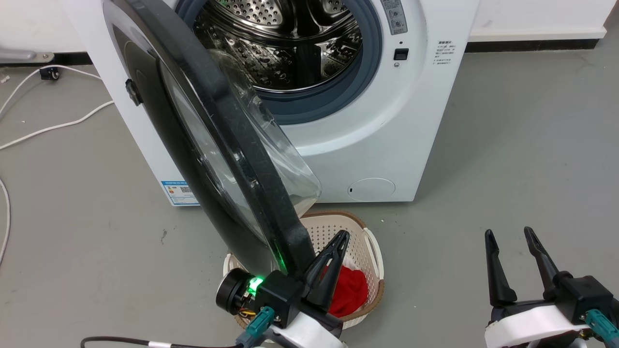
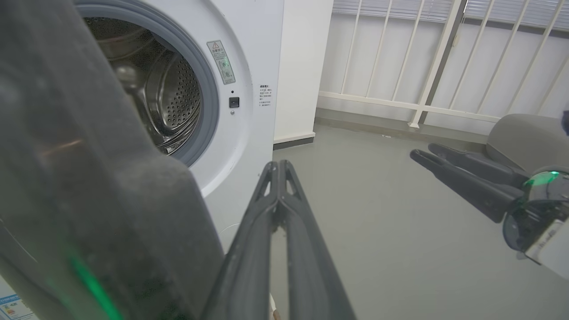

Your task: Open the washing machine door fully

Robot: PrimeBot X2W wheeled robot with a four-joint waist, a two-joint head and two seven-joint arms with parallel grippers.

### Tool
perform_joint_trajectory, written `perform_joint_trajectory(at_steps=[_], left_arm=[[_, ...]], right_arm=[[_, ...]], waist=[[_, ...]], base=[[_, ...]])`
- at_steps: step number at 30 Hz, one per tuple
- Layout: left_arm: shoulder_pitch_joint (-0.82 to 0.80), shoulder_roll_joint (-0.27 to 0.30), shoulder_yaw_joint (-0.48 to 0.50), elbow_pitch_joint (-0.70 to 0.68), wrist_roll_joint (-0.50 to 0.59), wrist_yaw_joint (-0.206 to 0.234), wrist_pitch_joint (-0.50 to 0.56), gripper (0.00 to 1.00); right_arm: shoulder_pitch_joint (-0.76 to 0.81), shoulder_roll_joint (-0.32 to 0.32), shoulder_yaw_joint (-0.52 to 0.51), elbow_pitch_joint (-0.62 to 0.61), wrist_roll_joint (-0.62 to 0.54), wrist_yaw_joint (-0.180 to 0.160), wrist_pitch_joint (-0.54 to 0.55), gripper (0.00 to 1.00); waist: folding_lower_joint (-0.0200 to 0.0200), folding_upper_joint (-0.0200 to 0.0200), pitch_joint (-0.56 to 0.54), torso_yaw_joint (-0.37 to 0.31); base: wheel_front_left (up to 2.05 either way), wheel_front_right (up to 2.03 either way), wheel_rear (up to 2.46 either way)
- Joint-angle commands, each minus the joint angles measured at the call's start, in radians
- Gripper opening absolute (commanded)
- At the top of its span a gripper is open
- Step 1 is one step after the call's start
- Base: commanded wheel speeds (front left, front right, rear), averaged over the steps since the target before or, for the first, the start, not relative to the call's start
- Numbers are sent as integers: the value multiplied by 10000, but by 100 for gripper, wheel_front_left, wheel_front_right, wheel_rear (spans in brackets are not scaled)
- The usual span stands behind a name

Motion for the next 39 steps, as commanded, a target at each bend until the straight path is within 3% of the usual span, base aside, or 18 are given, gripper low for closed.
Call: perform_joint_trajectory(at_steps=[1,9,21,39], left_arm=[[88,57,148,48,-95,129,-27,0],[485,371,390,-290,-96,485,-71,0],[1885,913,571,-1896,-124,1101,225,0],[3162,1322,886,-2925,-132,1899,233,0]], right_arm=[[-155,22,7,27,61,-7,-21,100],[-120,23,39,72,106,-7,-21,100],[-5,23,13,138,90,-7,-21,100],[271,21,-261,-142,-134,-7,183,100]], waist=[[-1,-1,-14,15],[-1,-1,-31,147],[-1,-1,-60,602],[-1,-1,34,2594]], base=[[0,0,0],[0,0,0],[0,0,0],[0,0,0]])
